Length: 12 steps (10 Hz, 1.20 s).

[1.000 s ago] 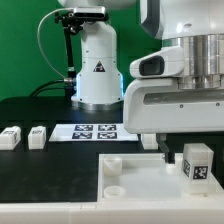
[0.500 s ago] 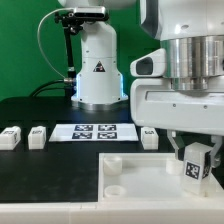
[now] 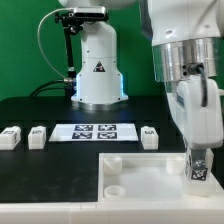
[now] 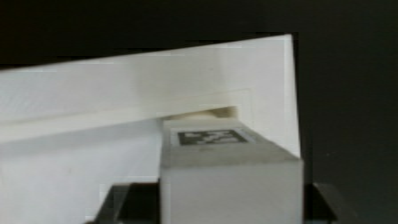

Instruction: Assemble one leg

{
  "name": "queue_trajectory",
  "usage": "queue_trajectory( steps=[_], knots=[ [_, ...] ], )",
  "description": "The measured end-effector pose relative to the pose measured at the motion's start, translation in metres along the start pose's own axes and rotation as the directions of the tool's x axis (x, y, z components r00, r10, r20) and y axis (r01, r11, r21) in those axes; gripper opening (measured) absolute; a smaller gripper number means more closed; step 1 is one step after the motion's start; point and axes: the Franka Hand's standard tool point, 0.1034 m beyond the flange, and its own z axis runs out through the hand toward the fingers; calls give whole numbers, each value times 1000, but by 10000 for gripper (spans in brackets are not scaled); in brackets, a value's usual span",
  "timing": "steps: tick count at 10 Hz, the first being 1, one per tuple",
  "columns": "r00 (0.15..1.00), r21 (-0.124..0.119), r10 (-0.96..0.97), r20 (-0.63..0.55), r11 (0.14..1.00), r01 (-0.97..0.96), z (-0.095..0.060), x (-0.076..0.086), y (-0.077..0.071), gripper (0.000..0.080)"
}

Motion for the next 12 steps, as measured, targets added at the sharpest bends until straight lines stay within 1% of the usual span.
queue_trajectory(
  steps=[3, 4, 5, 6, 7, 8, 9, 10, 11, 12],
  knots=[
    [993, -5, -118, -2, 993, 118, 0, 0, 0, 303],
    [940, -22, -341, -7, 940, 340, 0, -4, 1, 396],
    [835, -44, -550, -4, 834, 549, 1, -8, 4, 526],
    [778, -43, -628, -3, 778, 627, 1, -7, 3, 526],
    [704, -45, -710, 0, 704, 709, 1, -6, 3, 622],
    [662, -45, -750, 2, 661, 749, 1, -6, 3, 642],
    [536, -52, -845, 4, 535, 844, 0, -5, 2, 642],
    [311, -82, -950, 3, 310, 947, -1, -3, -1, 648],
    [204, -86, -979, 10, 203, 975, -3, -2, -3, 648],
    [202, -86, -979, 11, 200, 976, -2, -1, -2, 649]
  ],
)
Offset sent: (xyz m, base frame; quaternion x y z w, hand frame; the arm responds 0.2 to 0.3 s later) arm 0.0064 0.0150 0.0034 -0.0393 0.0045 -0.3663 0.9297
